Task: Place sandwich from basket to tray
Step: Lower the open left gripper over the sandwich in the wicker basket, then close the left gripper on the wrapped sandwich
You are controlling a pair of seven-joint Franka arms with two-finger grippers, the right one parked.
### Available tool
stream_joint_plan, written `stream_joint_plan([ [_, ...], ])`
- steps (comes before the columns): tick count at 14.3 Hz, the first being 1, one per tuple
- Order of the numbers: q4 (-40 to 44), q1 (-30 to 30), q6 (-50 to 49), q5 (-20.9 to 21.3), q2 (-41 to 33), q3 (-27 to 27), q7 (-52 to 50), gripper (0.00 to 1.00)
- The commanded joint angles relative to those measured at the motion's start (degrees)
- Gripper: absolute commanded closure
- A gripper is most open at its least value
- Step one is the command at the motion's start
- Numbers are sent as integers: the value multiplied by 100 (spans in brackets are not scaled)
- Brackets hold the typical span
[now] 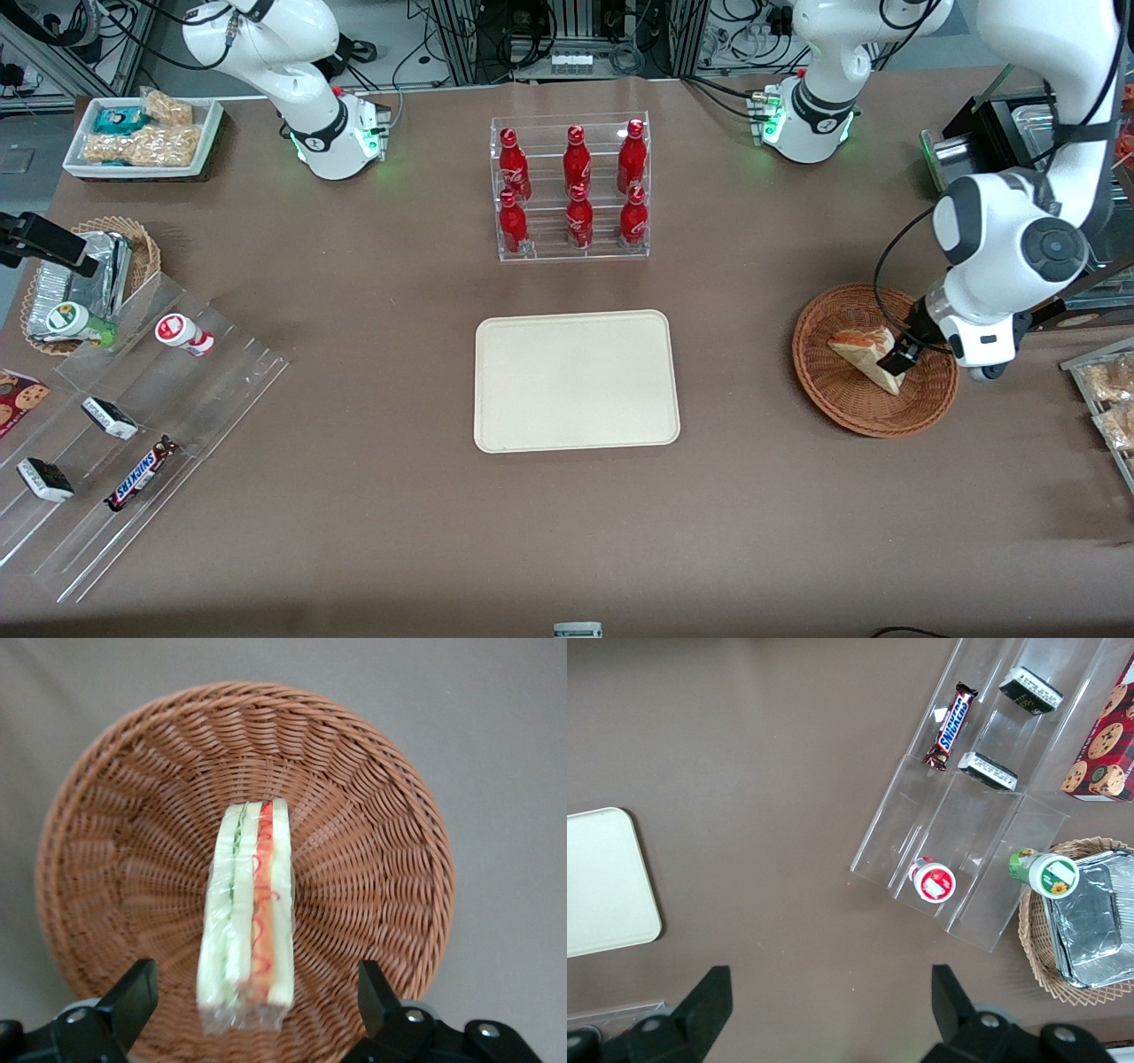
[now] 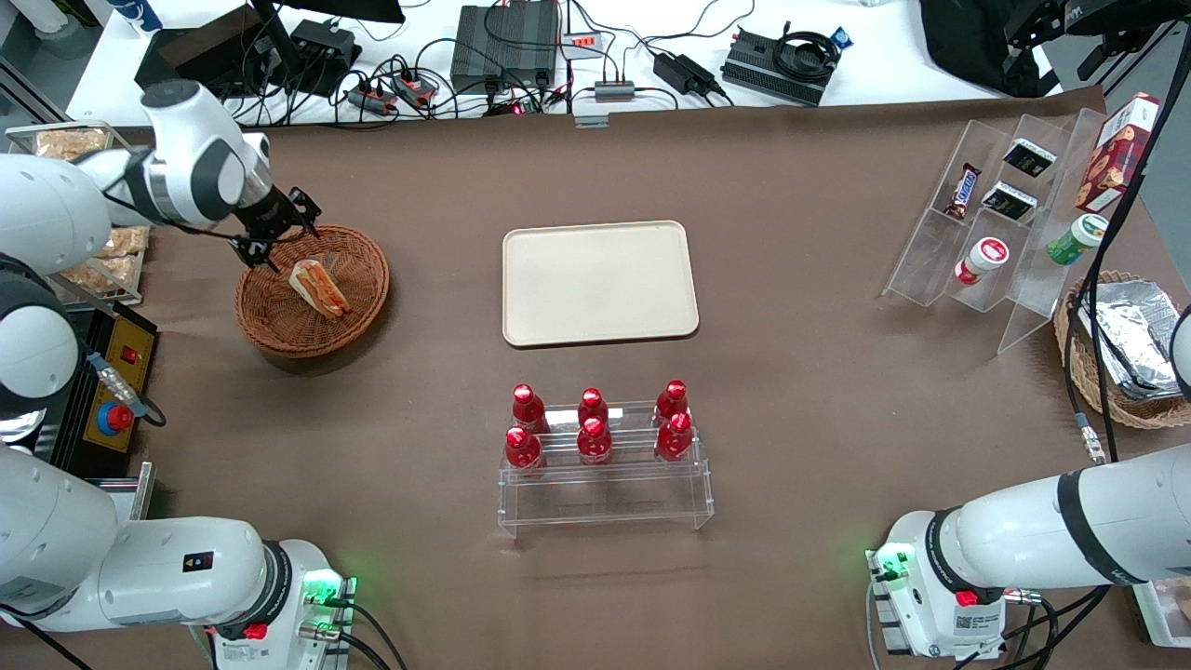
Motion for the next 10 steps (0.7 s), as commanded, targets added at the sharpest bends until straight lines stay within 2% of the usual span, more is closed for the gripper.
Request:
stream_joint_plan([
  [1, -335, 152, 633, -82, 145, -19, -270, 0],
  [2, -326, 153, 643, -82, 286, -19, -392, 1],
  [3, -326, 144, 634, -82, 340, -19, -559, 26],
  [4, -326, 127, 582, -82, 314, -28, -726, 64],
  [5, -292, 109, 468, -73, 279, -37, -823, 87],
  [10, 1033, -101, -1392, -82, 226, -221, -754, 94],
])
